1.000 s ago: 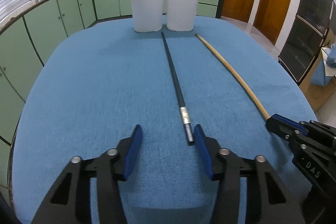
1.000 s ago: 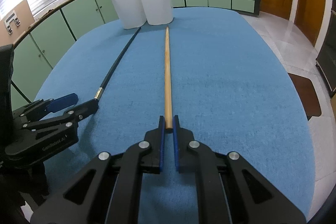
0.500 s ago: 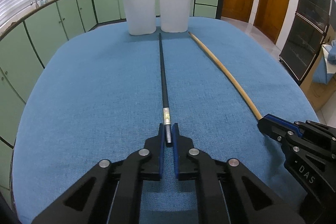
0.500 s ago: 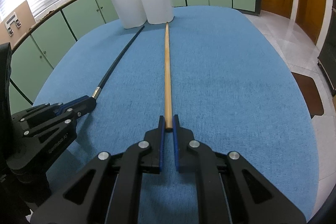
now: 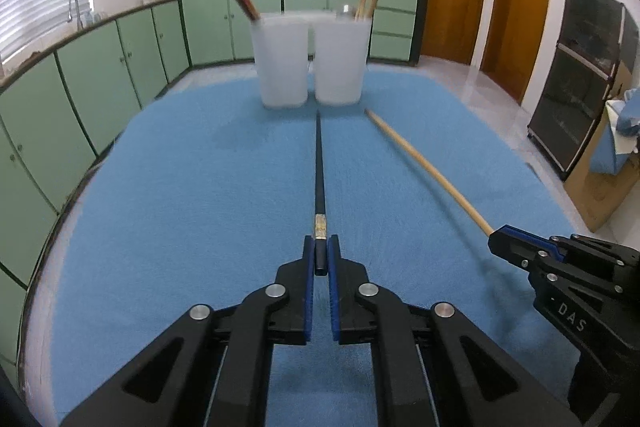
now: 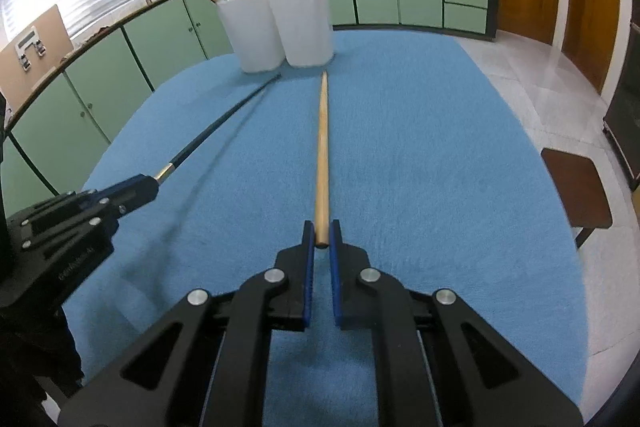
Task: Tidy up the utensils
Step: 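Lift both chopsticks and lower them into the white holder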
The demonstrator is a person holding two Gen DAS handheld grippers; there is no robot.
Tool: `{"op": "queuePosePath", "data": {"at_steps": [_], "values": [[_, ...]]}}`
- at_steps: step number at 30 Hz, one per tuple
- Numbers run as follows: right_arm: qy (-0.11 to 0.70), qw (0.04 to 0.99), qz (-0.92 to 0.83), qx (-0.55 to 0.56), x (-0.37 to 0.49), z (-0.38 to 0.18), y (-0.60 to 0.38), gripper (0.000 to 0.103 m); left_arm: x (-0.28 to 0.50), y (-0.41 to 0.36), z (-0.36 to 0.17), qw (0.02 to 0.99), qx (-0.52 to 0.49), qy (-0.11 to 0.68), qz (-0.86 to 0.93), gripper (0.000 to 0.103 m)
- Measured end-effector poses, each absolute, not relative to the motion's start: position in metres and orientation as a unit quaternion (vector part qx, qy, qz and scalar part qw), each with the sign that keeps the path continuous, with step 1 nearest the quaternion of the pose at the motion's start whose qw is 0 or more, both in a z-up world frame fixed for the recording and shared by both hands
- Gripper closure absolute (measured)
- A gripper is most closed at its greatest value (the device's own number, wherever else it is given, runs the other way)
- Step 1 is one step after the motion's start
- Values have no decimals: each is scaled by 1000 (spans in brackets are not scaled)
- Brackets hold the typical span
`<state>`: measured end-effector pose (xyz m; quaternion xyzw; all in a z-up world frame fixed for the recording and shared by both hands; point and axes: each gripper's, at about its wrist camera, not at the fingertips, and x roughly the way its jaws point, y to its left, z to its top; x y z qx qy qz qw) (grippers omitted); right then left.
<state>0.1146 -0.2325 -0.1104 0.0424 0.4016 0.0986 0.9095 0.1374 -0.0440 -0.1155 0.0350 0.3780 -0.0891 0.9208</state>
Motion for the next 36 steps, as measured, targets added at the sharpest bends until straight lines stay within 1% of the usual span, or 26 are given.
{"op": "queuePosePath", "data": {"at_steps": [8, 16, 21, 29, 36], "values": [[332, 935, 121, 23, 109, -44, -231, 97, 134, -33, -60, 942, 27, 319, -99, 97], [294, 943, 156, 26, 130, 16, -233, 97, 144, -27, -1, 957, 23, 262, -122, 97], [292, 939, 181, 24, 154, 48, -233, 97, 162, -29, 21, 957, 20, 253, -142, 97], [293, 934, 202, 6, 195, 87, -229, 97, 195, -32, 39, 954, 32, 255, -155, 97], [260, 943, 205, 3, 232, 134, -228, 97, 223, -33, 73, 960, 41, 224, -159, 97]]}}
